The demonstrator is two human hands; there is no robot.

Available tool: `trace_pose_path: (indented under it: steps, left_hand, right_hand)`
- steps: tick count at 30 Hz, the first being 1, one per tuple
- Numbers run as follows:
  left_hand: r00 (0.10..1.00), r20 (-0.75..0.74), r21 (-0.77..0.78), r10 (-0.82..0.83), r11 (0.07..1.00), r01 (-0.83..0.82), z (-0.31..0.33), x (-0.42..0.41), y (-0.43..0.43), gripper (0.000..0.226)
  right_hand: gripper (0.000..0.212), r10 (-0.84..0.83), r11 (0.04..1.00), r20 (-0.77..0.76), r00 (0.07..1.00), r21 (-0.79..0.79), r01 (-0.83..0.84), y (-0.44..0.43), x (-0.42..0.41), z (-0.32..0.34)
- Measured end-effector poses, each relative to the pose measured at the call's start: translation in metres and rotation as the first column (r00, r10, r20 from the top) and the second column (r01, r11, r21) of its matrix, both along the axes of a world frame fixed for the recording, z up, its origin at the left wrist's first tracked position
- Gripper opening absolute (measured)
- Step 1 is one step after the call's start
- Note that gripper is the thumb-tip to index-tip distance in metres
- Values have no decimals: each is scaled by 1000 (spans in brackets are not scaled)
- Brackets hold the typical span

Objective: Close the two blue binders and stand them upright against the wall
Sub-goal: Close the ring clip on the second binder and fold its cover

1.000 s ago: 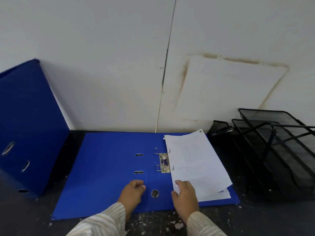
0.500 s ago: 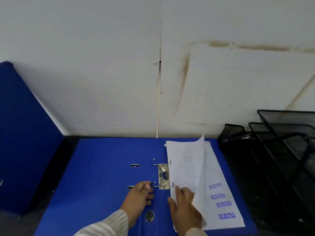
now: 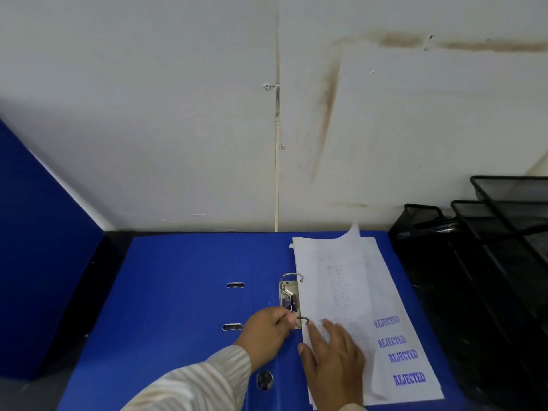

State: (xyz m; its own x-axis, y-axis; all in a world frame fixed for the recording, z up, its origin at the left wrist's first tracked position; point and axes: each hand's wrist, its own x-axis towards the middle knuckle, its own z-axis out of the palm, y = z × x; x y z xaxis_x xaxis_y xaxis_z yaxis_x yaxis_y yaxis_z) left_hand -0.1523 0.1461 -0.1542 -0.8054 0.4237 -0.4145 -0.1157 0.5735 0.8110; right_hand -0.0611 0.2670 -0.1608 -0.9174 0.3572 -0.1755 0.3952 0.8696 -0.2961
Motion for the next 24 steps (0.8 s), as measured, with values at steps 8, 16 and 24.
trace_pose_path:
  steps: [8, 16, 24]
  left_hand:
    - [958, -134, -367, -253, 911, 189, 10, -9, 12, 33]
    - [997, -64, -188, -53, 981, 40, 7, 7, 5, 38]
    - [999, -53, -125, 5, 992, -11, 1, 7, 0, 34]
  right_hand:
    - [79, 20, 994, -100, 995, 105, -10, 0, -4, -12]
    - [45, -144, 989, 56, 988, 48, 141, 13, -6, -20]
    - [56, -223, 970, 104, 969, 122, 210, 3, -2, -16]
